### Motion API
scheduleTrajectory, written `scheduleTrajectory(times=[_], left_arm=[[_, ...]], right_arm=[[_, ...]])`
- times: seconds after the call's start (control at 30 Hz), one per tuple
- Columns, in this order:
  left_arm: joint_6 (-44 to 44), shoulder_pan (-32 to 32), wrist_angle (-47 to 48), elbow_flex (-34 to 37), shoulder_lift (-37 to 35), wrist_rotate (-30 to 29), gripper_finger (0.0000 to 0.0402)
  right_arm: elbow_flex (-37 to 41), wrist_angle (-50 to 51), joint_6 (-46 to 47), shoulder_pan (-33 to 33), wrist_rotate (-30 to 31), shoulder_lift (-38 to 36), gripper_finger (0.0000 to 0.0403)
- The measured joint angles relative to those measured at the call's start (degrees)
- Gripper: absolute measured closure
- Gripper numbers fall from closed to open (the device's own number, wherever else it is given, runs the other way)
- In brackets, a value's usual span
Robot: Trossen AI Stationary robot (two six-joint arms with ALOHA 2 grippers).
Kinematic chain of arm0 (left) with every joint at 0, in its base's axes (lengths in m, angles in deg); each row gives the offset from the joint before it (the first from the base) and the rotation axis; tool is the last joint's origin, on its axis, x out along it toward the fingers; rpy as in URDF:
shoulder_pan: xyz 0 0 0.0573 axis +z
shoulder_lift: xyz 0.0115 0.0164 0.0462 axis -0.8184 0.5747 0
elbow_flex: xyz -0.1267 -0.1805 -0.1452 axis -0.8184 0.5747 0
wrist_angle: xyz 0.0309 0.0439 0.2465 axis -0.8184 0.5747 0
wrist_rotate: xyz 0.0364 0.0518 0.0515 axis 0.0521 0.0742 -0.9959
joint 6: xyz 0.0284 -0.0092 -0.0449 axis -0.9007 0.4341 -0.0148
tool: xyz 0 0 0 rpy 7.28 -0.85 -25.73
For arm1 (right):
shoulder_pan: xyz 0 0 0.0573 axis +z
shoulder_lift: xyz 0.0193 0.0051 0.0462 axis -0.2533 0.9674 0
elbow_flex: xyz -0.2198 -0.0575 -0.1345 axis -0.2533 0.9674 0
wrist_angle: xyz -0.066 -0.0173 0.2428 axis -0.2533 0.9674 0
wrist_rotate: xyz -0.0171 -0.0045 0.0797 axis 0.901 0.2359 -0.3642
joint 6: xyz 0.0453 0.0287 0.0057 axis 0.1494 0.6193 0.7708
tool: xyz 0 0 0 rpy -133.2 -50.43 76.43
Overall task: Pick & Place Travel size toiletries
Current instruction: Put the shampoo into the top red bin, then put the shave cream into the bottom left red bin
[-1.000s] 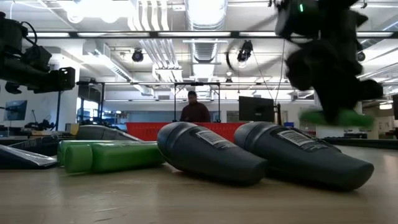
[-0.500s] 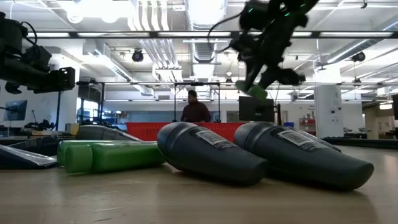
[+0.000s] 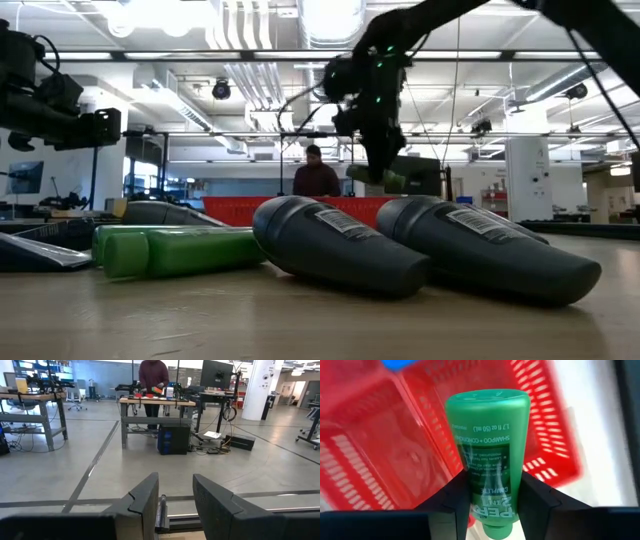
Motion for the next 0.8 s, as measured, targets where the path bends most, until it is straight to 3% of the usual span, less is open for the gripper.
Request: scheduleTrajectory(times=[0.2,0.4,0.5,0.63,0.8], left_arm=[[0.00,-0.01,0.00,0.00,0.00,0.00,0.0275],[0.00,0.02,-0.02,0.00,0.00,0.00,0.0275],[-0.53,0.01,-0.04,0.02,0.00,-0.04,0.0275],[-8.47,0.02,-0.05,0.00,0.00,-2.83,0.0275],[-8.07,0.02,-0.07,0.02,-0.02,-2.91,0.0275]], right_arm=[[-7.91,3.00,-2.45,0.91,2.97,5.11,0.0222],[-12.67,3.00,-2.61,1.97,7.48,3.44,0.0153],[-13.21,3.14,-1.12,1.96,7.66,2.21,0.0125],[-13.12,3.54,2.53,2.12,7.67,0.54,0.0095],[-12.28,3.31,4.38,3.34,7.68,-1.92,0.0067]])
